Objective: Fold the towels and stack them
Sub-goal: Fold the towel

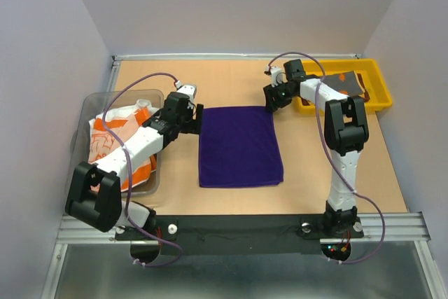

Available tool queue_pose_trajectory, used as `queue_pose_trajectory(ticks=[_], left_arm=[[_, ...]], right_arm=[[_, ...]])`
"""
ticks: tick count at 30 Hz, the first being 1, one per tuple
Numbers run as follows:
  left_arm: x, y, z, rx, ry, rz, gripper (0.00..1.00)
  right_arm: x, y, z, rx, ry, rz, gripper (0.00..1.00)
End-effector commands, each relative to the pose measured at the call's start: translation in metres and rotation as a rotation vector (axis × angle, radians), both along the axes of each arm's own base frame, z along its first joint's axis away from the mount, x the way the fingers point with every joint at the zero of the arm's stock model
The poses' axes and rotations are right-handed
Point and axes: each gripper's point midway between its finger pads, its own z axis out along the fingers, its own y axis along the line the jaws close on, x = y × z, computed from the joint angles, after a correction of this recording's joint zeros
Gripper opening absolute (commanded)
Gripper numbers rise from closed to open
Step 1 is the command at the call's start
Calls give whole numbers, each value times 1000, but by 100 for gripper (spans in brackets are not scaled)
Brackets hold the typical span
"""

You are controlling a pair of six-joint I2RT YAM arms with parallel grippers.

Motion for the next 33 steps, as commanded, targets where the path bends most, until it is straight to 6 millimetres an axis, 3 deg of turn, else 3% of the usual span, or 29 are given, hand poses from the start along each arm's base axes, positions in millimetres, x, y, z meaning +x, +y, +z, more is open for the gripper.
queue_pose_trajectory(ticks=[1,8,12,14,15,17,18,22,24,25,27,31,33], left_arm=[[5,4,2,16,-30,7,87],[17,-1,4,24,-20,8,87],[38,-9,16,24,-44,0,87],[46,-11,9,38,-17,0,86],[55,-13,17,28,-34,3,86],[65,-14,7,44,-7,4,86],[75,-14,14,36,-22,8,85],[100,-13,-8,54,34,-15,84],[111,-18,-7,68,44,-63,84],[111,-19,-19,80,82,-83,84],[121,-26,-15,80,77,-138,84],[124,-35,-35,71,157,-239,84],[130,-40,-32,62,159,-274,83]], right_arm=[[15,-1,6,-8,-37,20,52],[2,-4,-6,-2,6,59,44],[-8,-3,-12,7,41,88,43],[-11,-5,-17,-6,60,86,39],[-11,-6,-19,-10,63,84,38],[-13,-8,-25,-20,78,85,30],[-14,-9,-28,-26,84,84,29],[-19,-13,-41,-49,111,91,16],[-22,-15,-45,-58,119,100,3],[-23,-16,-48,-67,123,101,1],[-24,-18,-48,-76,122,105,1],[-24,-19,-48,-83,120,103,1],[-25,-19,-47,-79,120,106,1]])
